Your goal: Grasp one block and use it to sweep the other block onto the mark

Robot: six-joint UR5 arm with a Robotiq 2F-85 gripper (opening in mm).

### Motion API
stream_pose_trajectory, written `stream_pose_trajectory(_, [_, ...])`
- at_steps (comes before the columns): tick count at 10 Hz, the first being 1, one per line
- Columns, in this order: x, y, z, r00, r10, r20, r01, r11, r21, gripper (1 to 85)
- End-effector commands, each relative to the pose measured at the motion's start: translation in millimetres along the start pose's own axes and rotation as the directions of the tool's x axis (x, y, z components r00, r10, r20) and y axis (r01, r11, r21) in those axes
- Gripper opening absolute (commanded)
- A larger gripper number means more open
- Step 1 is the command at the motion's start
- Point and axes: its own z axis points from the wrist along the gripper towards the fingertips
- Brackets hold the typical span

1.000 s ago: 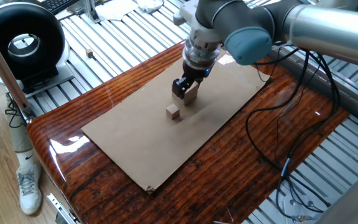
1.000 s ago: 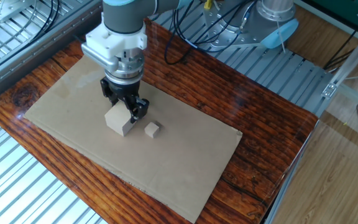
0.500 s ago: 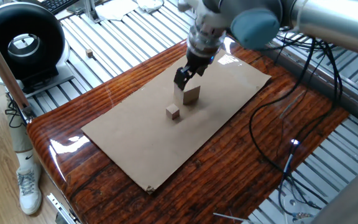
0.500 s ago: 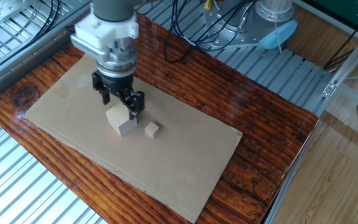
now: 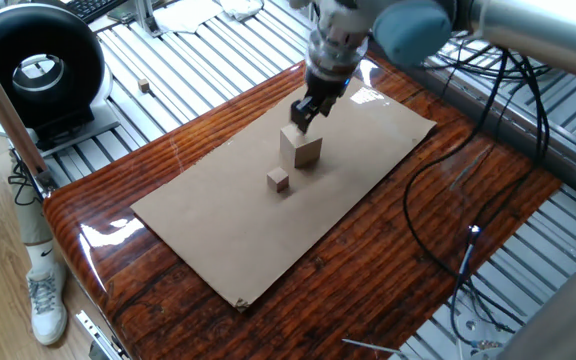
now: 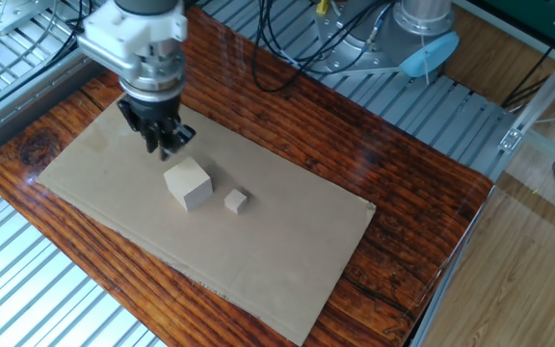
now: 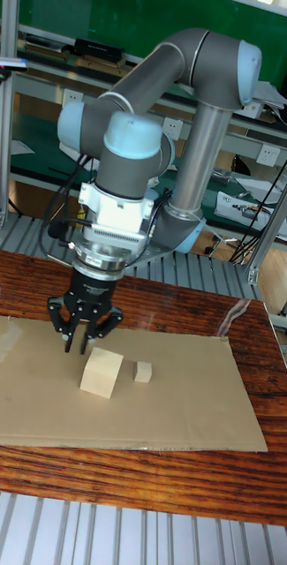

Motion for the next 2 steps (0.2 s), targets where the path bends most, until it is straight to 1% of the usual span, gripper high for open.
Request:
stream_pose_trajectory(1, [1.1,-19.9,-11.0,0.999,-0.033,-0.022,0.032,0.999,-0.011,2.3])
stream_pose_trajectory(2, [2.0,-26.6,-11.3,0.999,-0.045,-0.026,0.045,0.999,-0.01,2.3])
